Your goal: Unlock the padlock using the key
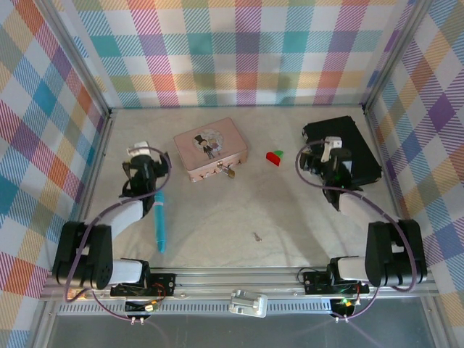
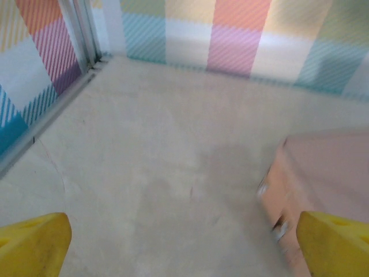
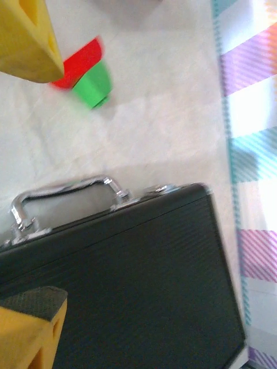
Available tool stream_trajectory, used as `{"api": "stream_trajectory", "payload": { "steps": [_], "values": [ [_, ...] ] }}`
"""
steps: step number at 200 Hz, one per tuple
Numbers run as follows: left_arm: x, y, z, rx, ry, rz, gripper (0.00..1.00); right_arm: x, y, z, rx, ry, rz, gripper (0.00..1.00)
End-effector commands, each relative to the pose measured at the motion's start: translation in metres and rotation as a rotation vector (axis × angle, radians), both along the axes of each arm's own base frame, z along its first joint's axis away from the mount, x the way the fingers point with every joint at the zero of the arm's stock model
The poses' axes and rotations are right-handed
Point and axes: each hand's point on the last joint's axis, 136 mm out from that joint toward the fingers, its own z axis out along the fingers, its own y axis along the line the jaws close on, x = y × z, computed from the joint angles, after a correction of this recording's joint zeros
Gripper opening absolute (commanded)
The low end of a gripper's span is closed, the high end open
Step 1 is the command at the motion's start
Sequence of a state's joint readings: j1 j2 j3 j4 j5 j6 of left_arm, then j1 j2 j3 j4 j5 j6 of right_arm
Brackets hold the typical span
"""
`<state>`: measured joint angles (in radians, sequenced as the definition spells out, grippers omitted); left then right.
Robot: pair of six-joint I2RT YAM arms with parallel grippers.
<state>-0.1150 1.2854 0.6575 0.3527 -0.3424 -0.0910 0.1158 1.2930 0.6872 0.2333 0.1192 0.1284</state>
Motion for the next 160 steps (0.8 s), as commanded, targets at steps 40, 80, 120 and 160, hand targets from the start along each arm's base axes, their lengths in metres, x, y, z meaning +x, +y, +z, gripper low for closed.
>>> {"api": "stream_trajectory", "payload": {
  "steps": [40, 80, 120, 160],
  "values": [
    [-0.043, -0.059, 0.021, -0.441, 0.16, -0.103, 1.0, -0.103, 0.103, -0.027, 0.042, 0.556, 0.21, 0.82],
    [-0.072, -0.123, 0.007, -0.608, 0.142, -0.229, 1.0, -0.197, 0.159, -0.06, -0.027, 0.866, 0.44, 0.69],
    [-0.077, -0.166, -0.02, -0.55, 0.243, -0.264, 1.0, -0.253, 0.178, -0.092, -0.132, 0.998, 0.489, 0.6],
    [-0.069, -0.182, -0.033, -0.589, 0.256, -0.255, 1.0, -0.266, 0.184, -0.12, -0.069, 1.04, 0.402, 0.51]
  ]
}}
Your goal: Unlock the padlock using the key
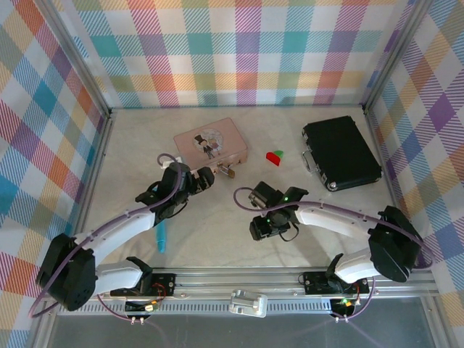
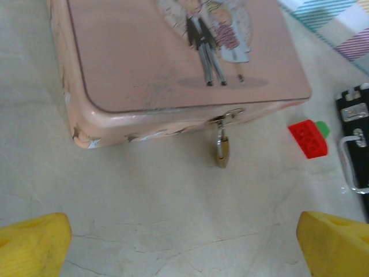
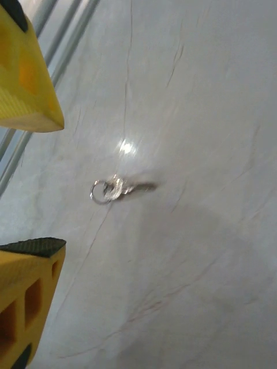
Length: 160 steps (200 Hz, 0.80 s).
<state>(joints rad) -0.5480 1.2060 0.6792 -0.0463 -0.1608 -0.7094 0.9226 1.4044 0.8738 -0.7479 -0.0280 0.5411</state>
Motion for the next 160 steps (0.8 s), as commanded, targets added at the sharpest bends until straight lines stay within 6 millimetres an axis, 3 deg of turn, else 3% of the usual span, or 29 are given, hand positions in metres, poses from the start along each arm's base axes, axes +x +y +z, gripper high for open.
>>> {"api": "stream_trajectory", "payload": {
  "steps": [1, 62, 160],
  "values": [
    [0.013, -0.006, 0.016, -0.057, -0.051, 0.048, 1.0, -0.009, 0.001, -0.014, -0.008, 0.046, -0.102, 0.51],
    [0.019, -0.012, 0.016, -0.024, -0.045, 0.03, 1.0, 0.0, 0.014, -0.035, -0.001, 0.026, -0.184, 0.45],
    [0.014, 0.002, 0.025, -0.006, -0.067, 0.08, 1.0, -0.007, 0.003, -0.055, -0.052, 0.057, -0.223, 0.28]
  ]
}}
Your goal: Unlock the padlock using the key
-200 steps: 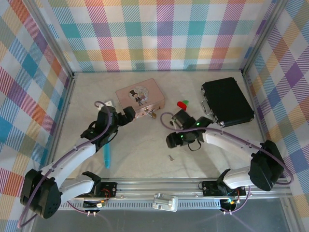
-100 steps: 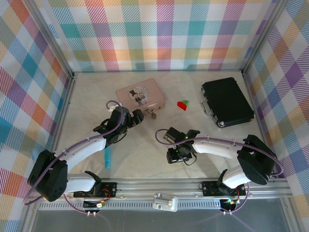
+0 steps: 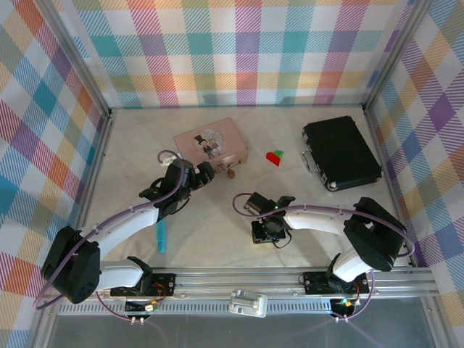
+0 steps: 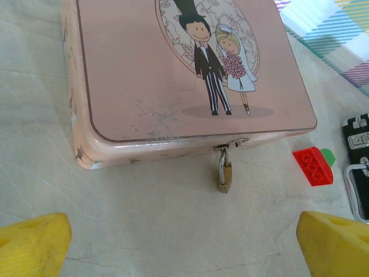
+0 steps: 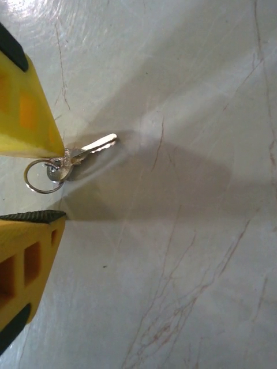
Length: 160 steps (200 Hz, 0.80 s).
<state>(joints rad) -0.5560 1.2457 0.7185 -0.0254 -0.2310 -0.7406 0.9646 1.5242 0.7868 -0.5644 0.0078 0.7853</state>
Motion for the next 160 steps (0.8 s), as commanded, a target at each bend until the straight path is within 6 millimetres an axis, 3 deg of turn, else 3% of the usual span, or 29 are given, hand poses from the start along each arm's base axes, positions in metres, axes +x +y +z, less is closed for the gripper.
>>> {"api": "stream_trajectory", "payload": {
  "steps": [1, 20, 67, 75, 115, 160],
  "values": [
    [0.0, 0.0, 0.016, -0.007, -0.036, 0.014, 1.0, -0.006, -0.004, -0.008, -0.018, 0.02, -0.02, 0.28],
    [-0.001, 0.0, 0.018, -0.011, -0.036, 0.017, 1.0, -0.007, -0.005, -0.01, -0.023, 0.021, -0.024, 0.25],
    [-0.003, 0.0, 0.023, -0.035, -0.042, 0.018, 1.0, 0.002, -0.01, -0.007, -0.045, -0.037, 0.006, 0.0],
    [-0.004, -0.002, 0.024, -0.043, -0.042, 0.014, 1.0, 0.006, -0.01, -0.004, -0.049, -0.06, 0.028, 0.0],
    [-0.005, -0.015, 0.032, -0.112, -0.044, -0.023, 1.0, 0.033, 0.003, 0.035, 0.01, -0.195, 0.171, 0.0],
    [-0.011, -0.042, 0.057, -0.226, -0.106, -0.112, 0.96, 0.075, 0.008, 0.09, 0.236, -0.227, 0.081, 0.0]
  ]
}}
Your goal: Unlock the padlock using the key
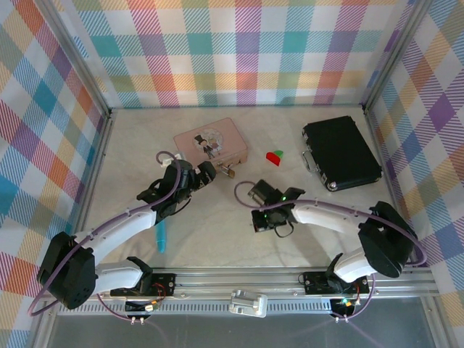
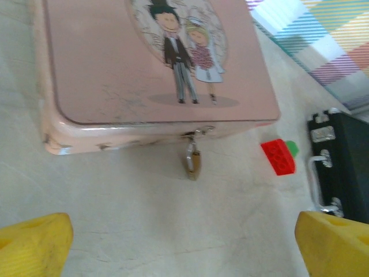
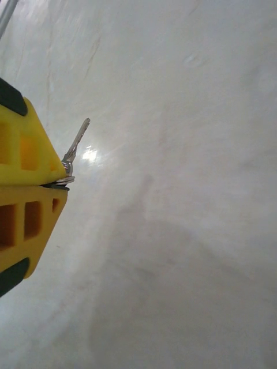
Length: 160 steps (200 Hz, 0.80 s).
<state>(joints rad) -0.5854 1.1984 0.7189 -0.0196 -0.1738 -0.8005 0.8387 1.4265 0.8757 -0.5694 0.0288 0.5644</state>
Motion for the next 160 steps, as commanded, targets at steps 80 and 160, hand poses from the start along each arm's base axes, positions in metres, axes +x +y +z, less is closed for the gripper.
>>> {"api": "stream_trajectory", "payload": {
  "steps": [80, 160],
  "values": [
    [-0.014, -0.107, 0.068, -0.27, -0.233, -0.325, 0.84, 0.077, 0.015, 0.128, 0.465, -0.164, -0.128, 0.0],
    [-0.016, -0.143, 0.068, -0.228, -0.27, -0.436, 0.68, 0.085, 0.036, 0.149, 0.631, -0.123, -0.117, 0.0]
  ]
}}
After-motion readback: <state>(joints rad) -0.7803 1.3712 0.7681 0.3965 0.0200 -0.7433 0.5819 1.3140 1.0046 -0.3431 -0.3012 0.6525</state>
